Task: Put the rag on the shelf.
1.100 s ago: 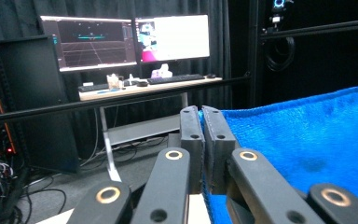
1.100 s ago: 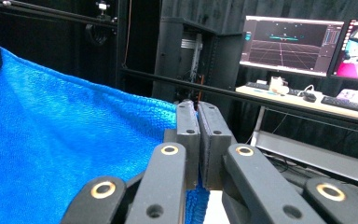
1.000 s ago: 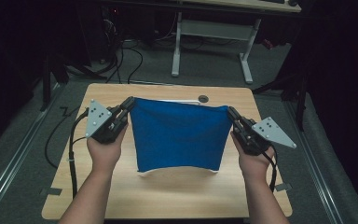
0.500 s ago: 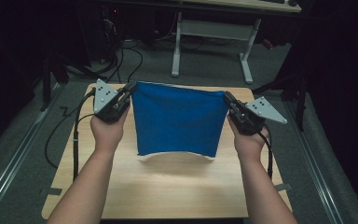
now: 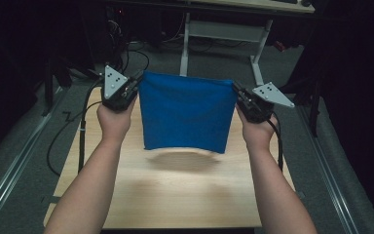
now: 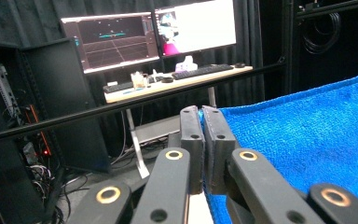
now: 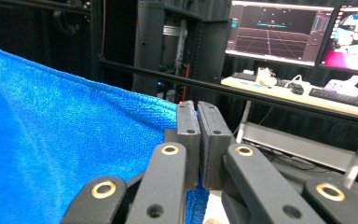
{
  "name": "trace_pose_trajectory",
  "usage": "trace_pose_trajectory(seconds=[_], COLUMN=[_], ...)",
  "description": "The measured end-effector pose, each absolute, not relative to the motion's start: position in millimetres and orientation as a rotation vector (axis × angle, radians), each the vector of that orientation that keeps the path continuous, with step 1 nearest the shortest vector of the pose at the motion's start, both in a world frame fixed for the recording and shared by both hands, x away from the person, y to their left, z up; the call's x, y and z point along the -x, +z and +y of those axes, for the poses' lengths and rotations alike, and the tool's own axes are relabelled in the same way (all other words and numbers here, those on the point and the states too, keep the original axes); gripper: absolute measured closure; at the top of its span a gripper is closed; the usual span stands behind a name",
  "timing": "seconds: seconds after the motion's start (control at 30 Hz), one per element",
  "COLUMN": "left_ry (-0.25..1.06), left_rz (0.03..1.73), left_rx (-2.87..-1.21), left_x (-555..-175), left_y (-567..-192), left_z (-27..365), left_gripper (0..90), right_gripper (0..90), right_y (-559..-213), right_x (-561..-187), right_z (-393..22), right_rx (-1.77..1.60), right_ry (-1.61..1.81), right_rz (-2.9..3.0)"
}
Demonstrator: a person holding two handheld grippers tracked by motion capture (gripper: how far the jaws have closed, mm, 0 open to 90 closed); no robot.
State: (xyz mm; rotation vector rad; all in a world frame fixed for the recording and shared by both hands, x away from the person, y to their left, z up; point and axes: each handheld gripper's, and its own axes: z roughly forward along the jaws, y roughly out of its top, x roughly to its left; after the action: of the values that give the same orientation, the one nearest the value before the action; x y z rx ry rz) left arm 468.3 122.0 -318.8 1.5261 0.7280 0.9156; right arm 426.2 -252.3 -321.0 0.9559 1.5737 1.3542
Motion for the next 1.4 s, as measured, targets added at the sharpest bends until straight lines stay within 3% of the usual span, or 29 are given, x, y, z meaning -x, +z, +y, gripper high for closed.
trace_pose_trajectory(seconds=[0.33,0.63,0.93,1.4], left_ry=[0.95,0.935,0.831,0.648], left_rz=[0.718,0.806,0.897,0.945], left_rx=[-1.543,-1.639,-1.763,-1.834], left_x=[-482,-513,-537,-525], left_y=[-312,-335,-380,-447], left_z=[117,116,117,125], left_gripper=[88.3,88.2,88.2,88.2], right_gripper=[88.7,88.7,88.7,88.6], right_y=[-314,-323,-360,-416], right_x=[-445,-476,-504,-499], right_z=[-255,-248,-243,-248], right_rx=[-0.976,-0.996,-1.04,-1.104], right_ry=[1.337,1.257,1.143,1.131], right_rz=[1.559,1.619,1.756,1.876])
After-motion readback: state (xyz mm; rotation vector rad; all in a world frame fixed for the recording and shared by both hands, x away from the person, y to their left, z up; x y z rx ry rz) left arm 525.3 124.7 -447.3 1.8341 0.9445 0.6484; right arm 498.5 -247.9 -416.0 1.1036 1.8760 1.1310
